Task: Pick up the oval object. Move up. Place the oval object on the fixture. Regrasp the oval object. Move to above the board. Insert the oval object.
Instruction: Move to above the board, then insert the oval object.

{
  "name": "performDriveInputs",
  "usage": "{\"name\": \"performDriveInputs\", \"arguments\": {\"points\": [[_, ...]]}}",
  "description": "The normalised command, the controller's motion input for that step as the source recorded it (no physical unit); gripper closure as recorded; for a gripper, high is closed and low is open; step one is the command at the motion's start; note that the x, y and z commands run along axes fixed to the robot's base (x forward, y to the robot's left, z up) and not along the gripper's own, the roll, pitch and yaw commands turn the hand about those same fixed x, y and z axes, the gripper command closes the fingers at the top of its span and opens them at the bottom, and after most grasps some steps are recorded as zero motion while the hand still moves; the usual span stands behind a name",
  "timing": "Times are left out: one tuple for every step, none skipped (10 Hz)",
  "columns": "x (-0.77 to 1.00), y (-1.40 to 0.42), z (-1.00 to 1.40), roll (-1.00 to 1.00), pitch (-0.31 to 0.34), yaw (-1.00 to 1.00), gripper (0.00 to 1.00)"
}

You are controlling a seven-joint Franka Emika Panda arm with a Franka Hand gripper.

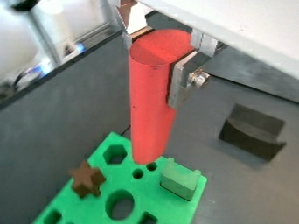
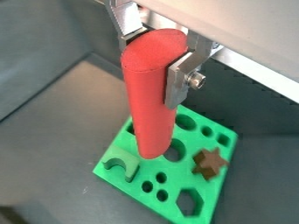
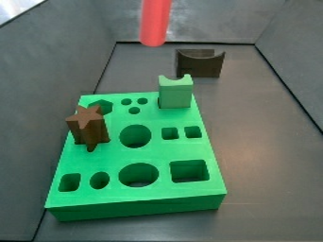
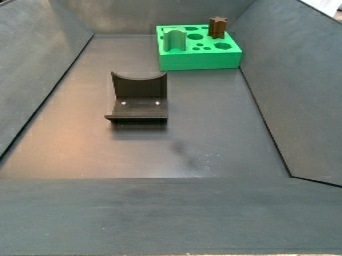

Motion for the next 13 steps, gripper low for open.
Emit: {"name": "performDriveInputs", "arguments": {"points": [[-0.05, 0.01, 0.00, -0.05, -0.231, 0.49, 1.00], [-0.04, 0.01, 0.00, -0.03, -0.163, 0.30, 1.00], [0.00, -0.02, 0.00, 0.00, 0.000, 0.00, 1.00], [0.00, -0.15, -0.03, 0.00, -0.046, 0.00, 1.00], [-0.11, -0.39, -0.01, 0.00, -0.160, -0.05, 1.00], [-0.21, -0.51, -0.04, 0.00, -0.253, -0.20, 1.00], [0.00, -0.48, 0.00, 0.00, -0.187, -0.48, 1.00], [0.00, -0.34, 0.00, 0.00, -0.166, -0.60, 1.00], [0.02, -0.25, 0.00, 0.00, -0.127, -0.75, 1.00], [0.08, -0.22, 0.00, 0.00, -0.124, -0.76, 1.00], [0.16, -0.22, 0.00, 0.00, -0.123, -0.73, 1.00], [0.21, -0.21, 0.00, 0.00, -0.116, -0.70, 1.00], [0.26, -0.17, 0.00, -0.03, -0.131, -0.65, 1.00]]}}
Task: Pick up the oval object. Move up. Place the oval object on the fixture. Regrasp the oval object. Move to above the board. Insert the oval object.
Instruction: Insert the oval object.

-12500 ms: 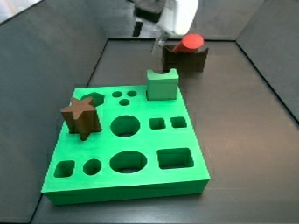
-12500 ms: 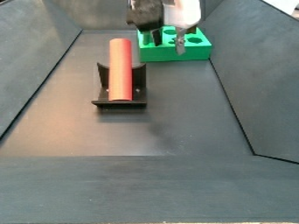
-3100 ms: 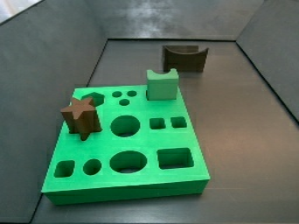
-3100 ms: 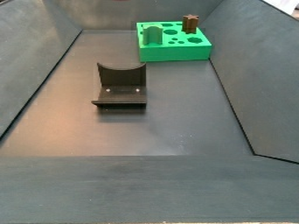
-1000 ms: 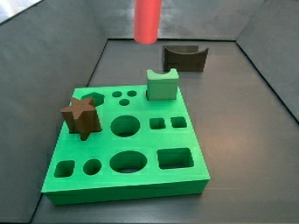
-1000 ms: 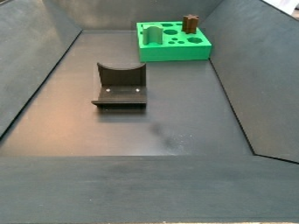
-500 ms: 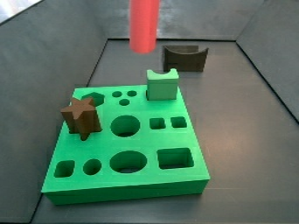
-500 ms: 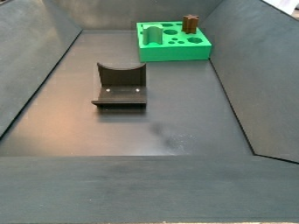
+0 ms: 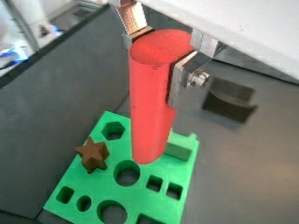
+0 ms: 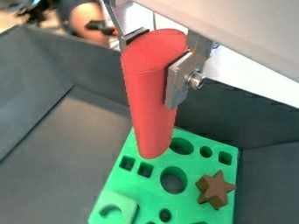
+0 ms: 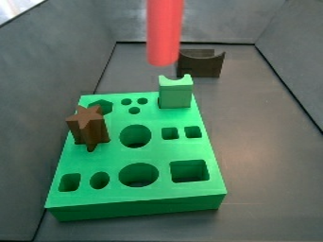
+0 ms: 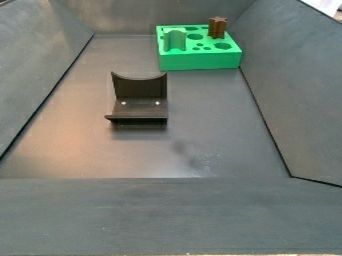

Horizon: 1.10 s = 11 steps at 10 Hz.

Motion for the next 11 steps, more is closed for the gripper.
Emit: {"name": "performDriveInputs", "arguments": {"points": [[0.24, -0.22, 0.00, 0.00, -0.119, -0.66, 1.00], [0.09, -0.29, -0.03, 0.00, -0.131, -0.73, 1.00], [0.00, -0.31, -0.05, 0.00, -0.067, -0.71, 1.00], [-0.19, -0.37, -0.04, 0.06, -0.007, -0.54, 1.00], [-0.25, -0.42, -0.07, 0.09, 0.000, -0.47, 1.00], [-0.28, -0.39, 0.00, 0.07, 0.000, -0.48, 1.00], [-0.05, -0.31, -0.11, 0.10, 0.043, -0.40, 1.00], [0.00, -0.32, -0.19, 0.10, 0.034, -0.52, 1.00], [0.06, -0.25, -0.24, 0.10, 0.000, -0.60, 1.00], [0.15, -0.11, -0.37, 0.11, 0.000, -0.64, 1.00], [0.15, 0.00, -0.41, 0.08, -0.020, -0.65, 1.00]]}}
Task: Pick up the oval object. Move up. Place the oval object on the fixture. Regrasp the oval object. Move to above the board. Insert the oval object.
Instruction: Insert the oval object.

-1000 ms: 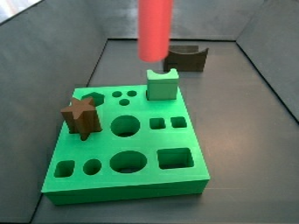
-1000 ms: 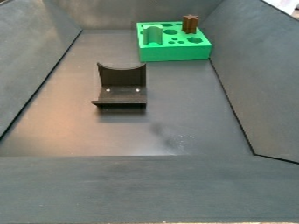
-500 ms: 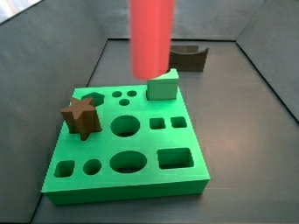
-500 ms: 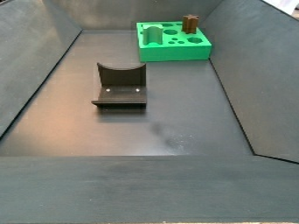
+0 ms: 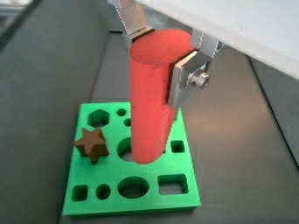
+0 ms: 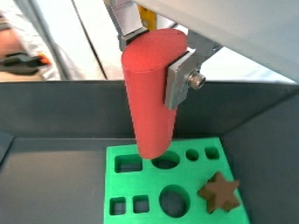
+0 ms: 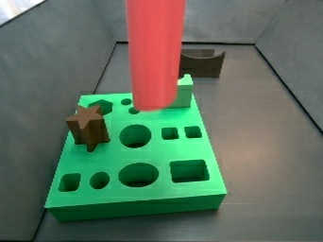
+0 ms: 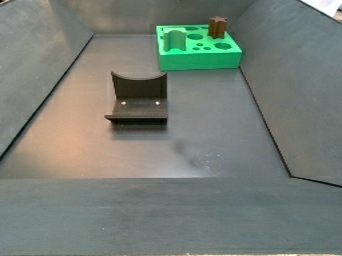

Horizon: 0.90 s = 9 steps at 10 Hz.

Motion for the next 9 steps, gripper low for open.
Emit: {"name": "performDriveInputs", "arguments": {"points": [[0.08, 0.00, -0.40, 0.09, -0.007, -0.63, 1.00], [0.00, 0.00, -0.37, 0.08, -0.007, -0.62, 1.00], [0.00, 0.00, -0.35, 0.07, -0.011, -0.67, 1.00], [0.00, 0.00, -0.30, 0.07, -0.006, -0.69, 1.00], [-0.03, 0.00, -0.23, 0.06, -0.004, -0.69, 1.00], [0.00, 0.00, -0.09, 0.00, -0.057, -0.75, 1.00], [0.00, 0.00, -0.11, 0.00, -0.070, -0.69, 1.00], [0.00, 0.00, -0.09, 0.00, -0.090, -0.77, 1.00], [0.00, -0.03, -0.12, 0.00, -0.093, -0.85, 1.00]]}}
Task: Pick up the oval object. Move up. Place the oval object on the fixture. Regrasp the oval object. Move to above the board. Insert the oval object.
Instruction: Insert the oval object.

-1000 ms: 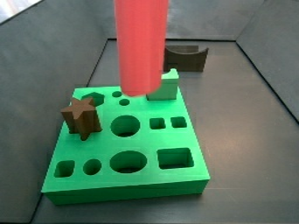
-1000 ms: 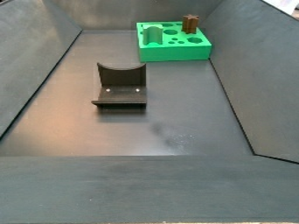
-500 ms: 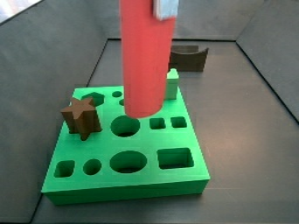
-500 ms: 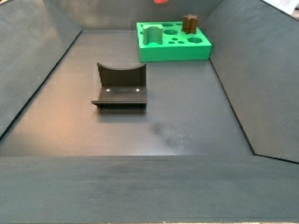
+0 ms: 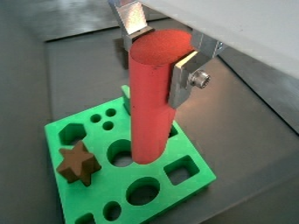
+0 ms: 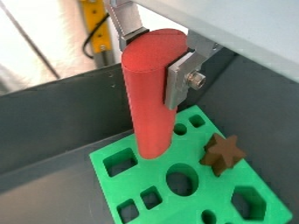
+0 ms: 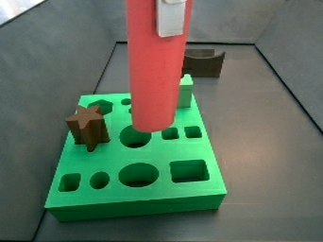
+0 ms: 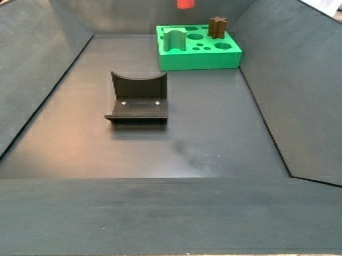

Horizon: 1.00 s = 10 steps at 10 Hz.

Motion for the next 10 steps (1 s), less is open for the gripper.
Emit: {"name": "performDriveInputs", "arguments": {"points": [[0.00, -0.06, -0.13, 0.00, -0.076, -0.80, 1.00], [0.04, -0.07, -0.12, 0.00, -0.083, -0.65, 1.00], [0.00, -0.13, -0.21, 0.00, -0.110, -0.57, 1.00], [0.00, -0.17, -0.28, 0.00, -0.114, -0.51, 1.00], [0.00, -0.13, -0.32, 0.00, -0.117, -0.43, 1.00], [0.00, -0.12, -0.43, 0.04, -0.094, -0.27, 1.00], [0.00, -0.03, -0.38, 0.03, -0.071, -0.21, 1.00], [0.00, 0.00, -0.32, 0.02, -0.040, -0.18, 1.00], [-0.12, 0.00, -0.12, 0.00, -0.030, -0.11, 1.00], [-0.19, -0.01, -0.10, 0.00, -0.061, -0.17, 1.00]]}}
